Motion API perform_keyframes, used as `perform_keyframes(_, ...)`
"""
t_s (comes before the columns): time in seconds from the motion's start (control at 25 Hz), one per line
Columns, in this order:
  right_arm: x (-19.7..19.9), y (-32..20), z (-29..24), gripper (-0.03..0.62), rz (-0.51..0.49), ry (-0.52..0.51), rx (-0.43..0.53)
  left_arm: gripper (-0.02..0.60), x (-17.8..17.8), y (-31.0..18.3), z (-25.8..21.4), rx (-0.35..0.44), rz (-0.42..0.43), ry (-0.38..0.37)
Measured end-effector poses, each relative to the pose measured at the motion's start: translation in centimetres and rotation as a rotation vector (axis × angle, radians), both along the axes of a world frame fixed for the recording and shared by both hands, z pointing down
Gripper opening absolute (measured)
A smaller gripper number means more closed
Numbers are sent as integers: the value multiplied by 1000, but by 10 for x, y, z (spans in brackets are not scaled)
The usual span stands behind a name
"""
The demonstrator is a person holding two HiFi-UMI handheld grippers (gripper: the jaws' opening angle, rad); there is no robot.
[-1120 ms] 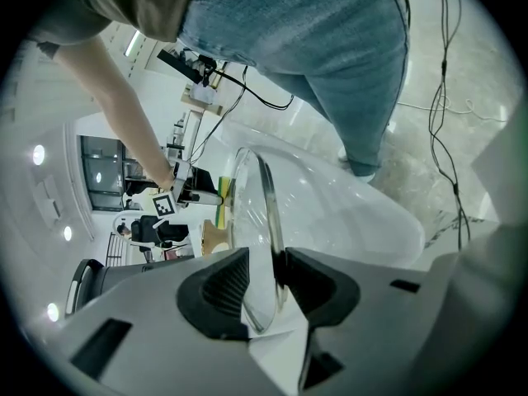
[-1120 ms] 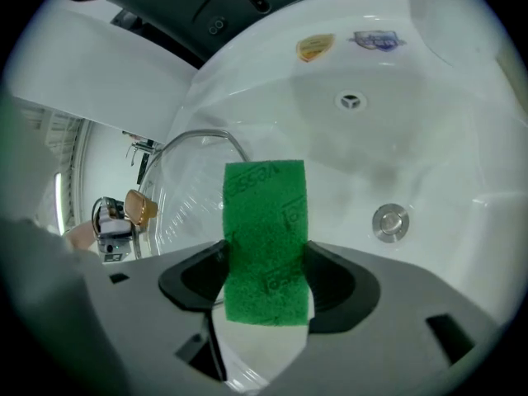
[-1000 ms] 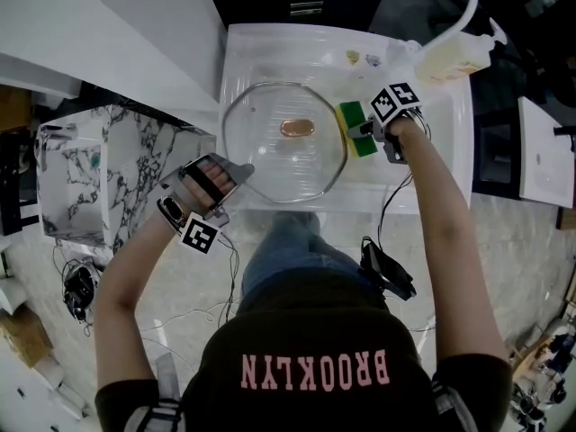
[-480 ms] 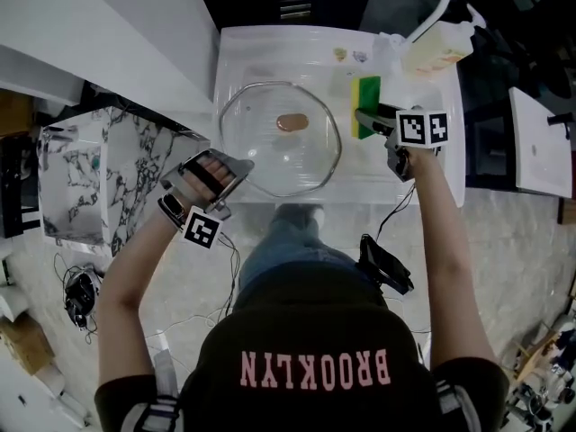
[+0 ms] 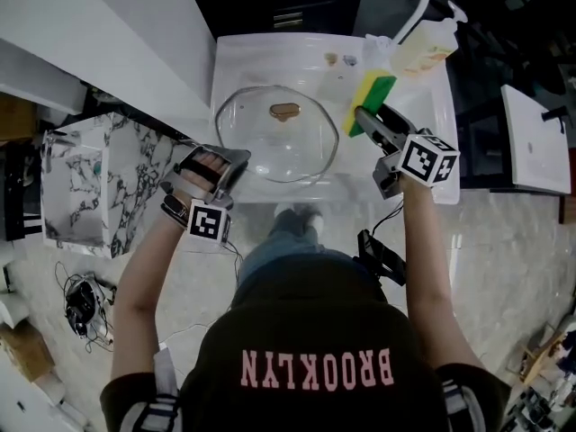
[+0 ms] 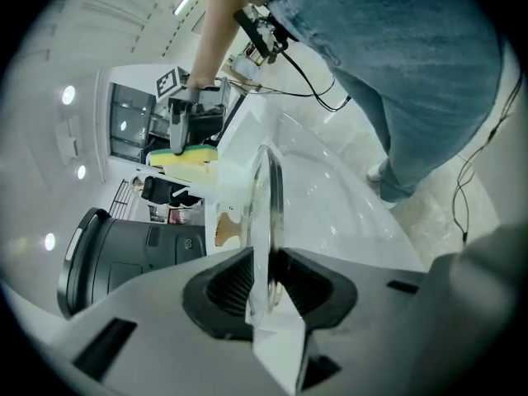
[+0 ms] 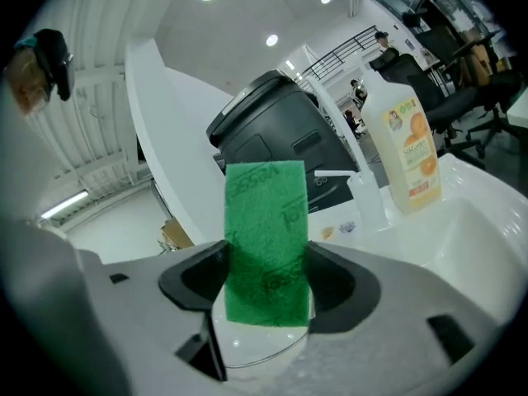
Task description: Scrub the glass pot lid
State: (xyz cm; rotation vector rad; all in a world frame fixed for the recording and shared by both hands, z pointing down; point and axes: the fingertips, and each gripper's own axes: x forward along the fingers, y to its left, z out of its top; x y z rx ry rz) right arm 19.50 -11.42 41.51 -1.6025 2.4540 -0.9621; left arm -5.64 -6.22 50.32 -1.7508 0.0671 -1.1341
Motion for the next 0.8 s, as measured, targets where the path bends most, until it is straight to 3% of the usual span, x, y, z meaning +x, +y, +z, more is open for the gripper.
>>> perform_keyframes(0.4,-9,18,-23,278,92,25,47,94,7,-23,-2,9,-145,75)
perform_keyframes(0.6,-21,33,-10,278,103,134,53,94,13,-34,-4,-16,-218,147)
perform_keyframes(0.8,-35,48,10,278,102,276,49,97,10,-33,2,-47,-278,156)
